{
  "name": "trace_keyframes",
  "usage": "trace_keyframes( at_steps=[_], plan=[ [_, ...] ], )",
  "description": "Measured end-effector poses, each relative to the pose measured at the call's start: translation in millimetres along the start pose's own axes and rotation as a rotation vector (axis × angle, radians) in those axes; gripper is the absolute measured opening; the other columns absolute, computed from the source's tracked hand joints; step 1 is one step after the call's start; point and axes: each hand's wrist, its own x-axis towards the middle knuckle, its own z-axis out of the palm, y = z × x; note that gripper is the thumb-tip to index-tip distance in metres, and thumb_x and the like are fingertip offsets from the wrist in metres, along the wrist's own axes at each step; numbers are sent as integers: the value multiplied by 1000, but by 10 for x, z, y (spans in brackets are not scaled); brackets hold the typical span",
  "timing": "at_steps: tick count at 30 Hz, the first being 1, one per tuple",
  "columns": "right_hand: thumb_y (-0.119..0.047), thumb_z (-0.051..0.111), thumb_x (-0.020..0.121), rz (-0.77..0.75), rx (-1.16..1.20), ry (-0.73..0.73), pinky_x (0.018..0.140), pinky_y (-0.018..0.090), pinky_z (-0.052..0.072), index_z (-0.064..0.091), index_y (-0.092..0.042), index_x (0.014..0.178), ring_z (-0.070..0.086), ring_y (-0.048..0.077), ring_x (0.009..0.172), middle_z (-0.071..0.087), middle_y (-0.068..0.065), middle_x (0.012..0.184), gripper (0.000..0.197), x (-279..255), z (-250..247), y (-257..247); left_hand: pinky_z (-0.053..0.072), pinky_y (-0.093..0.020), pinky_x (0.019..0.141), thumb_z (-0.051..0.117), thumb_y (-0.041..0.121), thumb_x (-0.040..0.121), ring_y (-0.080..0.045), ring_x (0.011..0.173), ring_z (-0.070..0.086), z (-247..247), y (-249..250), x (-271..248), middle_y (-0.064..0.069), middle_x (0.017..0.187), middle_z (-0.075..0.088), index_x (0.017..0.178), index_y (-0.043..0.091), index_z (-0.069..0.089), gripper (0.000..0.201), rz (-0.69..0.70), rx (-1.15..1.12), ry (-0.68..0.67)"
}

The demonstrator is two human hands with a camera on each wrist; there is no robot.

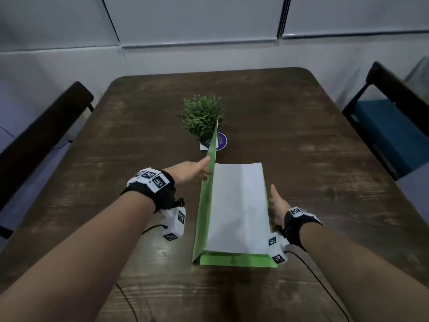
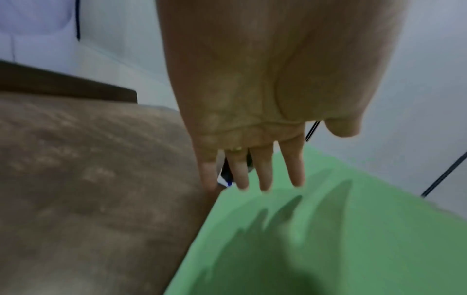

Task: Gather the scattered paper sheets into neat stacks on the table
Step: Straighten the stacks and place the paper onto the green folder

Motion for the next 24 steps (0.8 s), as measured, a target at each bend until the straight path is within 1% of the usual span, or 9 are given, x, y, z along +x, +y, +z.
trace_keyframes(
  at_steps=[3,7,10,13,14,17,18,20,24],
  plan=[
    [-93,30,68,-30,43,2,107,47,35,31,-17,150,35,30,139,32,7,154,111,-98,-83,-10,29,-28,109,29,53,99,-19,132,42,436,-140,284,-5,143,47,136,15,51,58,62,-12,94],
    [-95,30,58,-82,66,-133,117,45,17,19,-17,153,21,22,146,21,2,159,123,-124,-88,-24,26,-44,114,42,61,91,-33,140,27,1025,-619,566,-14,154,26,146,27,34,65,-170,-29,331],
    [-88,26,75,-89,88,-179,114,43,28,29,-14,150,32,25,142,33,4,154,105,4,-75,18,24,-53,112,45,67,86,-42,142,15,1334,-849,648,-14,158,7,151,35,16,78,-310,-27,282],
    [-69,25,92,-98,138,-180,83,31,49,41,-11,144,48,27,131,48,9,144,79,146,-110,98,25,-56,111,51,68,82,-44,142,14,1543,-938,739,-13,158,7,152,31,9,91,-340,-19,252],
    [-69,25,92,-95,139,-198,82,28,48,39,-14,145,48,23,130,46,5,146,78,141,-108,85,24,-55,112,53,68,80,-43,142,14,1602,-935,761,-13,158,9,153,26,7,96,-339,-14,257],
    [-91,36,66,-79,110,-241,112,36,29,36,-28,147,41,16,135,43,-7,148,103,209,-87,119,20,-51,115,62,68,73,-38,144,12,1723,-903,784,-10,159,10,153,15,6,111,-334,10,289],
    [-92,40,63,-73,137,-250,112,38,31,42,-30,143,47,15,130,50,-7,142,102,234,-82,143,18,-51,116,65,66,71,-37,144,10,1749,-901,788,-8,159,8,153,14,6,114,-332,11,295],
    [-84,39,76,-75,197,-245,102,38,42,50,-30,138,56,15,119,58,-5,135,83,274,-73,171,16,-50,117,72,62,67,-35,145,4,1787,-914,795,-5,160,4,153,15,6,119,-325,1,293],
    [-80,34,81,-43,195,-245,99,42,43,47,-22,141,53,22,121,53,1,139,84,265,-119,162,15,-49,118,77,58,64,-32,146,-1,1871,-922,804,-2,160,-3,153,17,6,122,-303,4,295]
  ],
)
